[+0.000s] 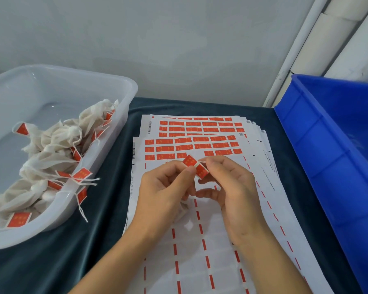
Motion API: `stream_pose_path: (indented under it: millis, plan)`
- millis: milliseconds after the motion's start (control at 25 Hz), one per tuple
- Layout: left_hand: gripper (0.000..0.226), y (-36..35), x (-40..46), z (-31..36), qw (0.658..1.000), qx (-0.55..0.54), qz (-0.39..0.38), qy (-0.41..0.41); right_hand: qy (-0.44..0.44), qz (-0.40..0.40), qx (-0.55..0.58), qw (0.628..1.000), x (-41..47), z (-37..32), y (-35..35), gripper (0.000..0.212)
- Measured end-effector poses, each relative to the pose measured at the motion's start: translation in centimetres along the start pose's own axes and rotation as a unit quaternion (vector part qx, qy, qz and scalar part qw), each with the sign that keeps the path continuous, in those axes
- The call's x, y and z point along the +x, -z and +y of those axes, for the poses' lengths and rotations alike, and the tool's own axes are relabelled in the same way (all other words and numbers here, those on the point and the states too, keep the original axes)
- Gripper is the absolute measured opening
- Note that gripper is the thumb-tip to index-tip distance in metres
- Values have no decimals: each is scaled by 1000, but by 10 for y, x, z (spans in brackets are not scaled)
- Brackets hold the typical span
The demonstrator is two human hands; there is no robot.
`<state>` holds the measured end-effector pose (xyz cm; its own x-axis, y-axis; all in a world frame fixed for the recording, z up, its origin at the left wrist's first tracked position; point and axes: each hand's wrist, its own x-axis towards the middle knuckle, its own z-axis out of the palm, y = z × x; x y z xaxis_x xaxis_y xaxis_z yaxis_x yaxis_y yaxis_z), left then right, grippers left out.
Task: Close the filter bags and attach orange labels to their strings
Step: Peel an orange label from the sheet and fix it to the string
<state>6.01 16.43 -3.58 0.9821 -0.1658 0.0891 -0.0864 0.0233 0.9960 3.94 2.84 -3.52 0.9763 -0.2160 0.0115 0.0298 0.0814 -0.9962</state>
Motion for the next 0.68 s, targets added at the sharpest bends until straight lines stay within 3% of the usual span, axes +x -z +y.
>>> stream_pose_path:
  millis: [400, 680]
  plan:
    - [23, -1, -3, 1, 998, 56, 11, -13, 93, 63, -114, 987, -1, 1, 0, 7]
    - [21, -2, -7, -1, 998, 54, 26, -29, 73, 118, -65, 988, 0, -1, 1, 8]
